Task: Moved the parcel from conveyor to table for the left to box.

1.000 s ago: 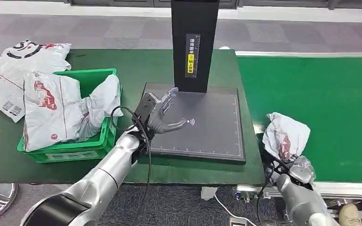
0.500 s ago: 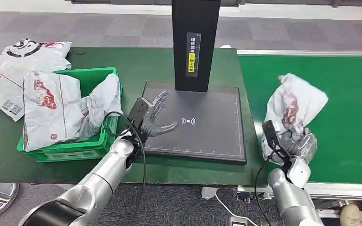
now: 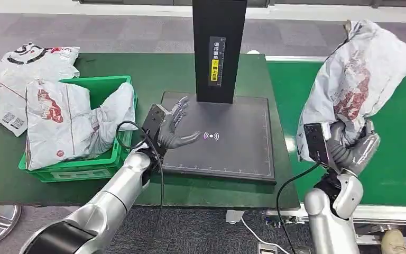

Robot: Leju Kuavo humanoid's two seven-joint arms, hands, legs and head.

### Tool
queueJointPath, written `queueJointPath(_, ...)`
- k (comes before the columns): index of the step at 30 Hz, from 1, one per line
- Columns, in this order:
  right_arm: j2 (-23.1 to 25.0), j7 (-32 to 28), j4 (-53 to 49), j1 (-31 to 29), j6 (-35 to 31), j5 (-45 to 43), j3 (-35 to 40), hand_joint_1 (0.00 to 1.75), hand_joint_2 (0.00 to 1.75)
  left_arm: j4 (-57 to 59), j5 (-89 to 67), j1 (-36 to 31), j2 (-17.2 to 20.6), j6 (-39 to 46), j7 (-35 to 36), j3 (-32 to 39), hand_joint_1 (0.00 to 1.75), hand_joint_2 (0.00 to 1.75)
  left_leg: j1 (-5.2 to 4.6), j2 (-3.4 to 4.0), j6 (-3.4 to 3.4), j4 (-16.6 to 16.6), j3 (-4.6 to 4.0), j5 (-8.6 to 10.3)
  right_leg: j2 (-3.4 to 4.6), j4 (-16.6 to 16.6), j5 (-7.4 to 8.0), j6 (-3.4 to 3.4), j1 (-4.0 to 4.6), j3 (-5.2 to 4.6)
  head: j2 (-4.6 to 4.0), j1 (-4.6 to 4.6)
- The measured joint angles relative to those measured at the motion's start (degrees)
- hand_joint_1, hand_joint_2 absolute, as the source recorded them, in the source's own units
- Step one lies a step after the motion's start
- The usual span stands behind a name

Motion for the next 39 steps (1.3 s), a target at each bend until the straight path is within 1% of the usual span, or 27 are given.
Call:
queueJointPath(3, 0.9, 0.1, 0.1, -0.4, 4.2, 0.6, 2.0, 1.75, 1.75, 0.4, -0.2, -0.5, -0.4, 0.4, -0.2, 0.0, 0.00, 1.75, 0.00, 0.03, 0.00, 0.0, -0.02, 0.00, 0.03, 0.0, 0.00, 0.00, 0.00, 0.00, 0.00, 0.02)
queueJointPath(6, 2.7, 0.9, 3.7, -3.1, 8.7, 1.9, 5.8, 1.75, 1.75, 0.8, -0.8, -1.4, -1.3, 1.7, -0.5, 0.0, 0.00, 1.75, 0.01, 0.13, -0.03, 0.0, -0.01, 0.02, 0.11, 0.0, 0.02, -0.03, 0.01, -0.05, 0.00, 0.00)
queueJointPath(9, 4.0, -0.1, 10.8, -6.9, 13.0, -0.6, 9.2, 1.75, 1.75, 1.1, -1.1, -2.0, -1.9, 3.3, -0.8, -0.4, 0.00, 1.75, 0.02, 0.11, -0.05, 0.0, -0.01, 0.07, 0.07, 0.1, 0.02, -0.03, 0.02, -0.04, 0.02, 0.00)
queueJointPath(13, 4.7, -3.9, 23.6, -12.2, 24.2, -8.0, 12.9, 1.75, 1.75, 1.7, -0.6, -2.7, -2.0, 4.8, -0.7, -0.8, 0.00, 1.75, 0.02, 0.09, -0.06, 0.0, -0.01, 0.09, 0.06, 0.1, 0.04, -0.05, 0.01, -0.06, 0.00, 0.00)
queueJointPath(16, 4.8, -5.5, 31.6, -14.6, 28.2, -9.9, 15.9, 1.75, 1.75, 2.2, 0.3, -3.0, -2.0, 5.6, -0.9, -0.9, 0.00, 1.75, 0.01, -0.04, -0.07, 0.0, -0.03, 0.09, -0.06, 0.1, 0.03, -0.05, 0.01, -0.05, 0.02, 0.00)
queueJointPath(21, 4.7, -5.7, 39.6, -17.2, 32.6, -11.0, 18.6, 1.75, 1.75, 2.8, 1.2, -3.1, -2.0, 7.1, -1.5, -1.0, 0.00, 1.75, 0.01, -0.02, -0.06, 0.0, -0.04, 0.08, -0.03, 0.1, 0.02, -0.05, 0.01, -0.06, 0.00, 0.00)
queueJointPath(22, 4.7, -5.7, 40.8, -17.6, 34.0, -11.0, 19.2, 0.35, 1.75, 2.9, 1.3, -3.1, -2.0, 7.7, -1.7, -1.2, 0.00, 1.75, 0.00, -0.02, -0.06, 0.0, -0.04, 0.07, -0.01, 0.1, 0.02, -0.05, 0.01, -0.07, 0.00, 0.00)
queueJointPath(23, 4.7, -6.2, 41.7, -18.1, 35.2, -11.0, 19.9, 0.07, 1.75, 2.9, 1.5, -3.1, -2.0, 8.3, -1.9, -1.4, 0.00, 1.75, 0.00, -0.01, -0.05, 0.0, -0.04, 0.07, 0.00, 0.1, 0.02, -0.05, 0.01, -0.07, 0.00, 0.00)
queueJointPath(24, 4.7, -7.2, 42.5, -18.6, 35.9, -11.0, 20.5, 0.07, 1.75, 2.9, 1.8, -3.1, -2.0, 8.9, -2.2, -1.4, 0.00, 1.75, 0.00, 0.01, -0.05, 0.0, -0.03, 0.07, 0.03, 0.0, 0.02, -0.04, 0.01, -0.07, 0.02, 0.00)
queueJointPath(25, 4.6, -8.4, 43.3, -19.1, 36.2, -11.0, 21.1, 0.00, 1.75, 2.9, 1.9, -3.1, -2.0, 9.3, -2.5, -1.6, 0.00, 1.75, 0.01, 0.03, -0.05, 0.0, -0.02, 0.07, 0.04, 0.0, 0.02, -0.04, 0.01, -0.07, 0.00, 0.00)
queueJointPath(26, 4.6, -9.8, 44.1, -19.4, 36.2, -11.1, 21.9, 0.00, 1.75, 2.9, 1.9, -3.1, -1.9, 9.7, -2.8, -1.8, 0.00, 1.75, 0.01, 0.04, -0.05, 0.0, -0.02, 0.07, 0.04, 0.0, 0.02, -0.04, 0.01, -0.07, 0.00, 0.02)
queueJointPath(29, 4.6, -14.2, 45.1, -19.6, 33.1, -12.1, 23.4, 0.00, 1.75, 2.9, 2.2, -3.1, -1.8, 10.4, -3.6, -2.0, 0.00, 1.75, 0.01, 0.03, -0.07, 0.0, -0.03, 0.09, 0.03, 0.1, 0.03, -0.04, 0.01, -0.07, 0.00, 0.00)
queueJointPath(34, 5.2, -18.1, 45.4, -19.6, 20.3, -14.8, 24.3, 0.00, 1.75, 2.9, 2.2, -3.0, -1.7, 13.1, -5.3, -2.3, 0.00, 1.75, 0.01, 0.02, -0.09, 0.0, -0.03, 0.11, 0.01, 0.1, 0.04, -0.05, 0.01, -0.08, 0.02, 0.00)
queueJointPath(39, 5.2, -20.5, 44.6, -19.4, 16.1, -17.9, 24.3, 0.00, 1.75, 2.7, 2.2, -2.9, -1.7, 14.2, -5.9, -3.0, 0.00, 1.75, 0.00, 0.02, -0.09, 0.0, -0.04, 0.10, 0.01, 0.1, 0.03, -0.05, 0.00, -0.08, 0.02, 0.00)
